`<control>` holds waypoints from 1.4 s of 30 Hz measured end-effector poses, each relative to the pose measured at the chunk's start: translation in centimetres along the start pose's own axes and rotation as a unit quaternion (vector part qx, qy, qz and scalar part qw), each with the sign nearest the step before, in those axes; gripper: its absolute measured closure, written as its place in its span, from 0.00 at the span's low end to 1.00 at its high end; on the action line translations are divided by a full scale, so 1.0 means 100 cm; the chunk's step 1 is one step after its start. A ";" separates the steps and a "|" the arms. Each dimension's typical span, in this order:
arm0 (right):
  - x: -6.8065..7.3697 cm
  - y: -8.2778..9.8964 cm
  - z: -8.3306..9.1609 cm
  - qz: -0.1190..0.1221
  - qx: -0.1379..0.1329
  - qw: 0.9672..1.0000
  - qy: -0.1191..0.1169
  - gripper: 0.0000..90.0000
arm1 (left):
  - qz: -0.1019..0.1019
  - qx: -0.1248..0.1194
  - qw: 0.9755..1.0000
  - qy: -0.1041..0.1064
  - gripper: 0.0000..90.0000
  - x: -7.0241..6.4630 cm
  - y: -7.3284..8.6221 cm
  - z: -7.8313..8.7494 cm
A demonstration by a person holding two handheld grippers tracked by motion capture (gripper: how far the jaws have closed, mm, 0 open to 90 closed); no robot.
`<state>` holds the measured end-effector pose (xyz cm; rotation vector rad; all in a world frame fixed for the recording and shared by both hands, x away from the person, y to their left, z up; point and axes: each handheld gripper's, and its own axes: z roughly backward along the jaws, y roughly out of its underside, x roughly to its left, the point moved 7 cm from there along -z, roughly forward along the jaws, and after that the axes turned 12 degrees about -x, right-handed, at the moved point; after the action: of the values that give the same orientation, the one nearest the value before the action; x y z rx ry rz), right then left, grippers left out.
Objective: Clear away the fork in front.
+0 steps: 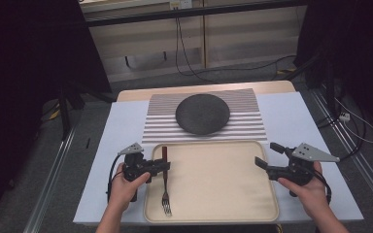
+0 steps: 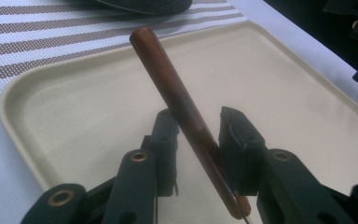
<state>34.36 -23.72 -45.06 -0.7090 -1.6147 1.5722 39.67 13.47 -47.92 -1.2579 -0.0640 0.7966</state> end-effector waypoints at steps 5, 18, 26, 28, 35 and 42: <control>0.000 0.000 0.000 -0.001 0.000 1.000 0.001 0.20 | -0.010 -0.002 1.000 -0.017 0.72 0.004 0.003 -0.002; -0.001 0.001 0.001 -0.005 -0.002 1.000 0.000 0.20 | -0.022 -0.001 0.999 -0.033 0.70 0.010 0.007 -0.006; 0.000 0.000 0.002 -0.002 -0.003 1.000 -0.002 0.20 | -0.025 0.006 0.999 -0.039 0.68 0.014 0.010 -0.008; 0.000 0.000 0.002 -0.003 -0.001 1.000 -0.001 0.20 | -0.025 0.008 0.999 -0.041 0.68 0.014 0.011 -0.008; -0.002 0.001 0.004 0.000 -0.001 1.000 -0.001 0.19 | -0.022 -0.002 0.998 -0.052 0.69 0.018 0.011 -0.005; -0.003 0.001 0.005 0.002 0.001 1.000 0.003 0.19 | -0.027 -0.009 0.998 -0.063 0.66 0.017 0.009 0.002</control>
<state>34.09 -24.22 -45.16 -0.7158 -1.6077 1.5733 40.37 14.71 -49.23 -1.2176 -0.2060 0.8292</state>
